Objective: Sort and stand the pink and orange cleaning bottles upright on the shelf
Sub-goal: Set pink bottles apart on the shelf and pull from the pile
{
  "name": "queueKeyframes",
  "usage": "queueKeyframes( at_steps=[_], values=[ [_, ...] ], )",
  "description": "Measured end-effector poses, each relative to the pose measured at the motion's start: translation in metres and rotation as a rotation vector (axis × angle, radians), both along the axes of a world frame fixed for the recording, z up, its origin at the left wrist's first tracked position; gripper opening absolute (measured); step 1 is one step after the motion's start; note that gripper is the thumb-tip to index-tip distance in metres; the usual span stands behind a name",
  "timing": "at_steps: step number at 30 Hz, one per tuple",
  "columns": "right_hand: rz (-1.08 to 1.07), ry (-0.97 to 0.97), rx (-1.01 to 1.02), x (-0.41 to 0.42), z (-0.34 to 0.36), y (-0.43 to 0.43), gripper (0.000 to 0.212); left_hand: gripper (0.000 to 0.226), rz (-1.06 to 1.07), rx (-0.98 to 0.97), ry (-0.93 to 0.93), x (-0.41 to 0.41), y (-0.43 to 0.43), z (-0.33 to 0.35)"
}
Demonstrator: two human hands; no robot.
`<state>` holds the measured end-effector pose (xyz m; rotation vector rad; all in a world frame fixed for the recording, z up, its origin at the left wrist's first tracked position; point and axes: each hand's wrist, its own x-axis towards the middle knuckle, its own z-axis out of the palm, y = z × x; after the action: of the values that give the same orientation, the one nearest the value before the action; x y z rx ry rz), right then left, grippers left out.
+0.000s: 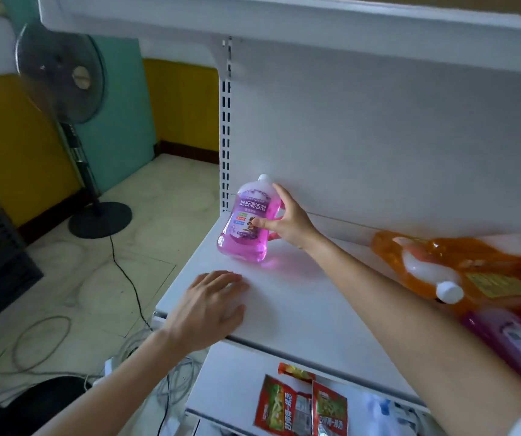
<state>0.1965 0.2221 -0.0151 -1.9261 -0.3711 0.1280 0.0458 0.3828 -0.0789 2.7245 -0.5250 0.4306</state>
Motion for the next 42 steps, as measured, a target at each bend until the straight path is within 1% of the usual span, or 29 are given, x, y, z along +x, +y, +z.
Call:
queueKeyframes(
  at_steps=[2, 4, 6, 9, 11, 13, 16, 19, 25, 29, 31, 33, 38, 42],
  values=[
    [0.029, 0.104, 0.021, 0.007, -0.005, 0.011, 0.096, 0.037, 0.001, 0.000, 0.013, 0.001, 0.002, 0.000],
    [0.035, 0.137, -0.014, 0.006, -0.008, 0.022, 0.093, 0.037, -0.003, -0.014, 0.028, 0.001, 0.002, 0.001],
    [0.048, 0.096, -0.112, 0.010, -0.013, 0.029, 0.088, 0.037, -0.002, -0.015, 0.022, 0.002, 0.004, 0.001],
    [0.033, 0.008, -0.262, 0.009, -0.012, 0.028, 0.063, 0.037, -0.011, 0.009, -0.012, 0.003, 0.003, 0.002],
    [0.012, -0.047, -0.320, 0.006, -0.009, 0.026, 0.054, 0.036, -0.019, 0.018, -0.032, 0.004, 0.003, 0.004],
    [0.000, -0.087, -0.335, -0.001, -0.006, 0.022, 0.050, 0.036, -0.033, 0.013, -0.038, 0.008, -0.003, 0.007],
    [-0.023, -0.142, -0.357, -0.011, 0.003, 0.000, 0.051, 0.038, -0.086, 0.003, -0.022, 0.017, -0.026, 0.011],
    [-0.089, -0.207, -0.362, -0.021, 0.024, -0.044, 0.054, 0.039, -0.170, -0.048, -0.006, 0.030, -0.062, 0.018],
    [-0.271, -0.286, -0.436, -0.052, 0.064, -0.165, 0.049, 0.041, -0.345, -0.171, -0.086, 0.042, -0.158, 0.054],
    [-0.390, -0.294, -0.523, -0.075, 0.079, -0.249, 0.045, 0.039, -0.511, -0.159, -0.124, 0.036, -0.229, 0.079],
    [-0.479, -0.296, -0.532, -0.085, 0.082, -0.290, 0.042, 0.038, -0.577, -0.148, -0.121, 0.034, -0.261, 0.087],
    [-0.565, -0.302, -0.528, -0.096, 0.082, -0.330, 0.039, 0.042, -0.625, -0.136, -0.124, 0.033, -0.291, 0.092],
    [-0.748, -0.282, -0.537, -0.122, 0.076, -0.414, 0.037, 0.049, -0.653, -0.117, -0.083, 0.040, -0.356, 0.090],
    [-0.818, -0.329, -0.691, -0.134, 0.062, -0.460, 0.041, 0.051, -0.603, -0.091, -0.011, 0.049, -0.392, 0.079]
  ],
)
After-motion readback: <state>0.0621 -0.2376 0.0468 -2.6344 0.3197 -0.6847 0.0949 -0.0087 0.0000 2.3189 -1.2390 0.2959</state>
